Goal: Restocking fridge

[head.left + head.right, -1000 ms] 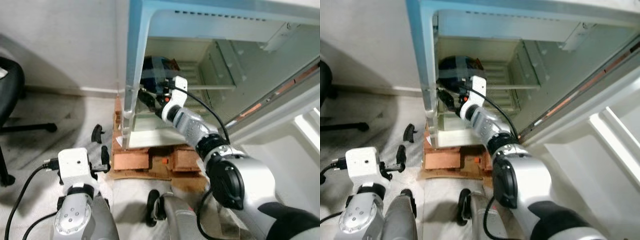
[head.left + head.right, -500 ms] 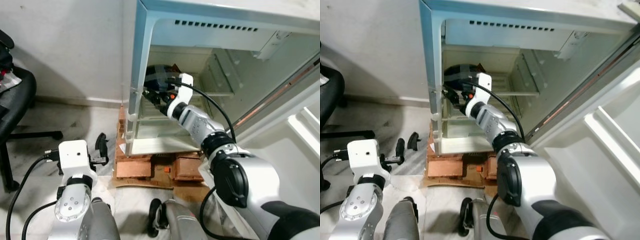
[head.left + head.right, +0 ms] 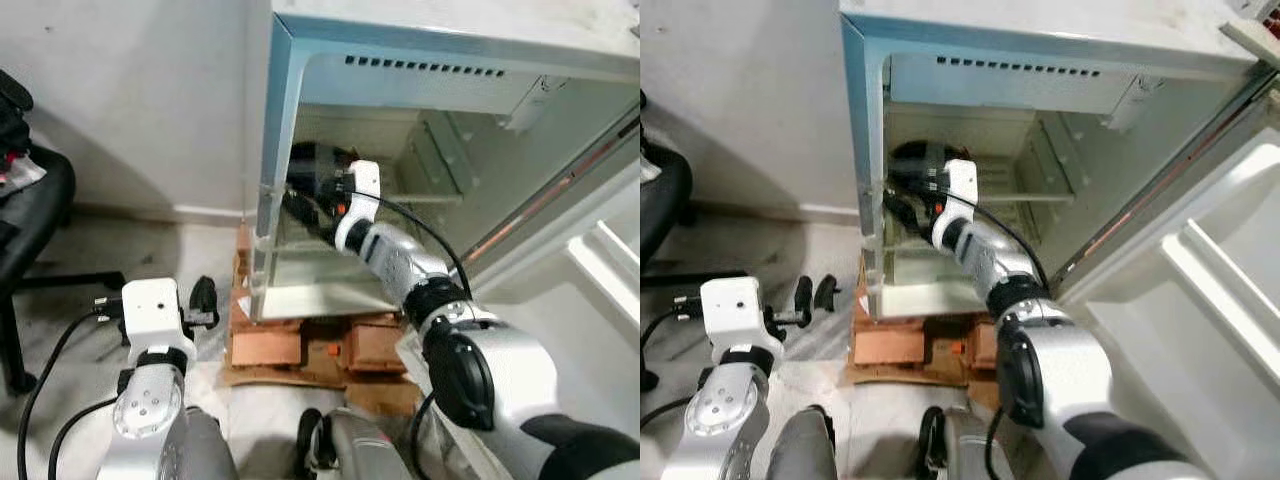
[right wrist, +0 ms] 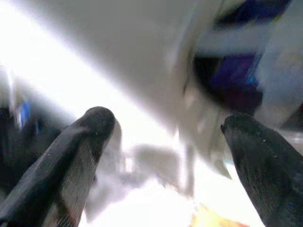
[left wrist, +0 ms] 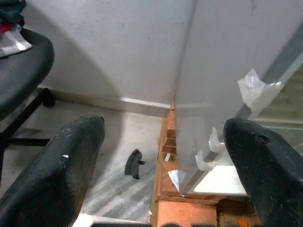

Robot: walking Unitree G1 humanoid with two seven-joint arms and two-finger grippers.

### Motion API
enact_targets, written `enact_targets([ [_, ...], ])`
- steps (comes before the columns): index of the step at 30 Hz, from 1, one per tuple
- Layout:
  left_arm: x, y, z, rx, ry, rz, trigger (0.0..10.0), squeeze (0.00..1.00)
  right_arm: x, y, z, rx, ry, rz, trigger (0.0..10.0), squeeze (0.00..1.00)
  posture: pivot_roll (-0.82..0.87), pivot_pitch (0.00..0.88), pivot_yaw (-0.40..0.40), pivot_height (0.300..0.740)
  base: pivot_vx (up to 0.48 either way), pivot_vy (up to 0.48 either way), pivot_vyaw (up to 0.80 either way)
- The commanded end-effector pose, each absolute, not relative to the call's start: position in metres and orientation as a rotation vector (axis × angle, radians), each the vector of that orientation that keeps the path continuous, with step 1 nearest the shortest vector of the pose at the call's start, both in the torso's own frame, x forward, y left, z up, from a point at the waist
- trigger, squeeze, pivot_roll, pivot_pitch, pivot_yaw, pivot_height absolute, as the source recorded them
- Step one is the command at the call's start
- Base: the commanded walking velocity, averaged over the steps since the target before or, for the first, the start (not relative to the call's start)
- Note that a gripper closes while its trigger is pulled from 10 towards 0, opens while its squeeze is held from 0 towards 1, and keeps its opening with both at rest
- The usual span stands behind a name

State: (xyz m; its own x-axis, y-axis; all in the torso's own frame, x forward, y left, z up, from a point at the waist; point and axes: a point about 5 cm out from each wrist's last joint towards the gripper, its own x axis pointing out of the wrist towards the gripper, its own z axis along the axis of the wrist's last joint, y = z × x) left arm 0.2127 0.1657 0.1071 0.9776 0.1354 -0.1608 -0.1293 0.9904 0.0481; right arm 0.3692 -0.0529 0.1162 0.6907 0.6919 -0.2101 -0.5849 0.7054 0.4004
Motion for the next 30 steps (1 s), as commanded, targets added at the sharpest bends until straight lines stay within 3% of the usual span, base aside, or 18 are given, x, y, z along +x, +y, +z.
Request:
enact_targets([
  [1, 0.213, 0.166, 0.103, 0.036, 0.178, 0.118, 10.0, 0.00, 0.362, -0.058, 0.103, 0.283, 0.421, 0.756, 10.0, 1.00, 0.25, 0.111, -0.154, 0.740, 0.000, 0.000, 0.00],
  [12, 0.227, 0.166, 0.108, 0.046, 0.123, 0.094, 10.0, 0.00, 0.363, -0.096, 0.114, 0.272, 0.221, 0.743, 10.0, 1.00, 0.21, 0.074, -0.126, 0.740, 0.000, 0.000, 0.00],
  [20, 0.219, 0.164, 0.104, 0.023, 0.122, 0.085, 10.0, 0.00, 0.316, -0.116, 0.101, 0.230, 0.123, 0.702, 10.0, 0.99, 0.18, 0.024, -0.100, 0.740, 0.000, 0.000, 0.00],
  [21, 0.218, 0.163, 0.101, 0.024, 0.127, 0.082, 10.0, 0.00, 0.307, -0.120, 0.100, 0.215, 0.105, 0.681, 10.0, 0.54, 0.17, 0.009, -0.099, 0.740, 0.000, 0.000, 0.00],
  [22, 0.218, 0.163, 0.101, 0.024, 0.127, 0.082, 10.0, 0.00, 0.307, -0.120, 0.100, 0.215, 0.105, 0.681, 10.0, 0.54, 0.17, 0.009, -0.099, 0.740, 0.000, 0.000, 0.00],
  [23, 0.218, 0.163, 0.100, 0.029, 0.128, 0.078, 10.0, 0.00, 0.299, -0.125, 0.098, 0.205, 0.089, 0.626, 10.0, 0.00, 0.18, 0.000, -0.099, 0.740, 0.000, 0.000, 0.00],
  [30, 0.226, 0.169, 0.100, 0.055, 0.102, 0.092, 10.0, 0.00, 0.278, -0.147, 0.102, 0.215, 0.013, 0.374, 10.0, 0.00, 0.17, 0.000, -0.069, 0.740, 0.000, 0.000, 0.00],
])
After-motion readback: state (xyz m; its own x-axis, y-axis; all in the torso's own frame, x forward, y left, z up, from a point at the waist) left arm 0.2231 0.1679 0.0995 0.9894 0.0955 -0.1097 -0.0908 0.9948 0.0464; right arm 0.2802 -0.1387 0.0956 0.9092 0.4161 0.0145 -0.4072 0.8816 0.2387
